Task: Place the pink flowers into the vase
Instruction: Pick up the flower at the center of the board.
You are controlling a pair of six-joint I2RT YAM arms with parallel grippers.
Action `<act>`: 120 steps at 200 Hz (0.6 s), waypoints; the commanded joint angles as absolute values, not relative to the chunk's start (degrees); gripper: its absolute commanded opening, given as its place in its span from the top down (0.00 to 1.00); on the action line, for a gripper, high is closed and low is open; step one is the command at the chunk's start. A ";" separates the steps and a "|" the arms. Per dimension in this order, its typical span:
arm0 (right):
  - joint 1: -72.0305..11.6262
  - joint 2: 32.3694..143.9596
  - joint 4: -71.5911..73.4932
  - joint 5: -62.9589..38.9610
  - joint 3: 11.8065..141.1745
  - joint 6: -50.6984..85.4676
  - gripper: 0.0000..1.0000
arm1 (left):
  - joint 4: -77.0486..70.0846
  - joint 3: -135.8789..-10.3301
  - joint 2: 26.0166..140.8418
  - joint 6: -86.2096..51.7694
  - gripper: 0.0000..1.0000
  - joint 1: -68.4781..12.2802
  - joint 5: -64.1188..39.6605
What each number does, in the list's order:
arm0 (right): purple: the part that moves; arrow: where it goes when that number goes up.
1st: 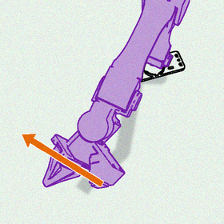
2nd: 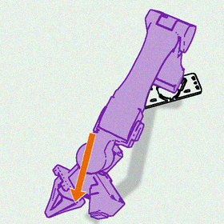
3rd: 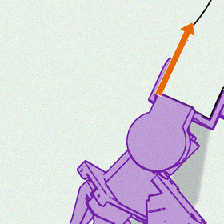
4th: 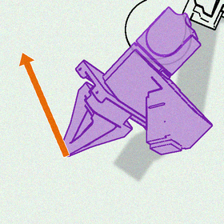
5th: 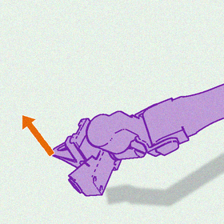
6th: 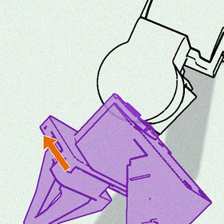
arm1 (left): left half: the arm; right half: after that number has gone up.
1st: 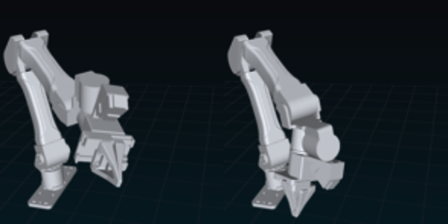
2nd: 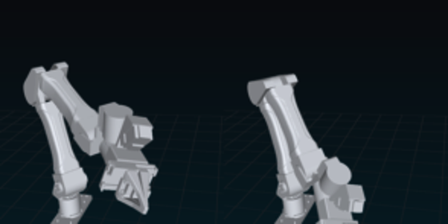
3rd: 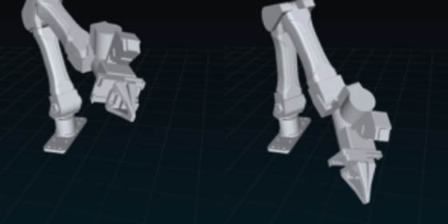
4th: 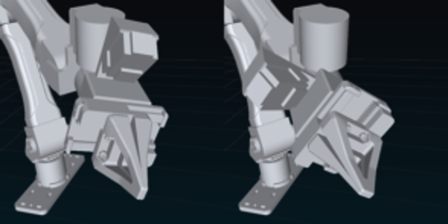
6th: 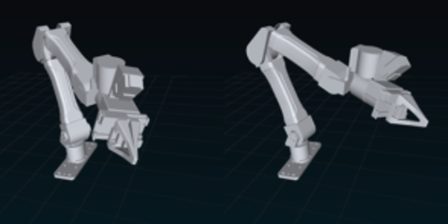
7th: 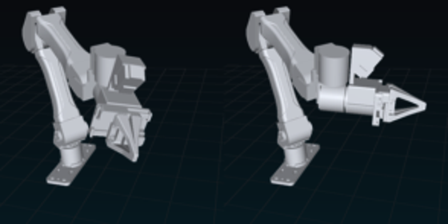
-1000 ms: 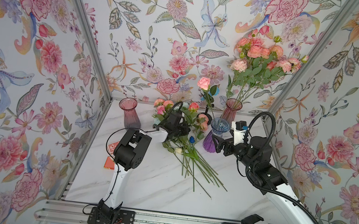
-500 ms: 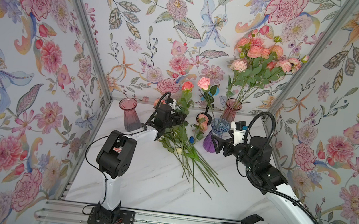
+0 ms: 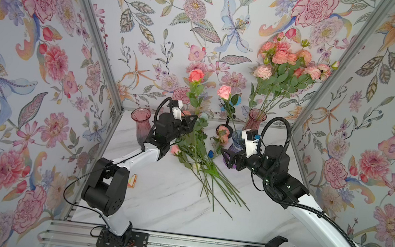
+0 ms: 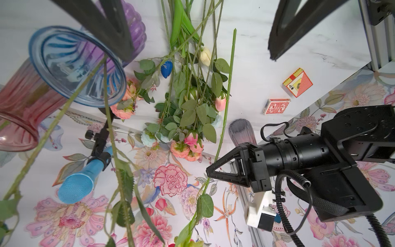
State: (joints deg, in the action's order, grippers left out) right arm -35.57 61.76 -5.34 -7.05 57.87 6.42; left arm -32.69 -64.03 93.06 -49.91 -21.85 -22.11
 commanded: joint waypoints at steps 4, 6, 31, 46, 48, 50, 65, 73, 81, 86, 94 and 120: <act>-36.73 63.62 -4.49 -6.80 60.83 6.88 0.00 | -37.72 -59.29 85.41 -47.06 1.00 -21.46 -22.13; -37.55 63.87 -4.37 -6.82 60.93 6.86 0.00 | -37.88 -58.90 84.96 -46.96 1.00 -21.45 -22.19; -41.12 66.88 -3.91 -6.26 62.53 6.35 0.01 | -43.37 -52.11 79.11 -47.19 1.00 -21.59 -24.39; -43.09 68.76 -3.21 -5.24 63.31 6.00 0.01 | -47.13 -47.41 76.08 -47.64 1.00 -21.55 -25.46; -43.36 69.07 -3.13 -5.02 63.40 5.98 0.01 | -47.97 -46.72 75.67 -47.75 1.00 -21.54 -25.59; -43.64 69.30 -3.05 -4.93 63.60 5.98 0.01 | -48.64 -46.13 75.39 -47.88 1.00 -21.53 -25.84; -45.24 71.51 -2.99 -4.52 65.04 5.82 0.01 | -52.94 -42.87 73.95 -48.42 1.00 -21.54 -27.08; -46.17 72.61 -2.85 -3.96 65.81 5.65 0.00 | -54.68 -41.39 73.80 -48.99 1.00 -21.49 -27.86; -46.91 73.70 -2.65 -3.61 66.54 5.63 0.01 | -56.70 -40.37 73.82 -49.77 1.00 -21.61 -28.41; -47.22 74.52 -2.52 -3.68 66.98 5.63 0.01 | -57.81 -39.74 73.87 -50.44 1.00 -21.63 -28.55; -47.58 75.54 -2.03 -4.01 67.48 5.92 0.01 | -59.99 -38.79 74.07 -51.49 1.00 -21.70 -28.86; -47.92 79.17 -0.22 -3.85 68.85 6.67 0.01 | -64.52 -37.84 75.79 -54.27 1.00 -21.76 -30.51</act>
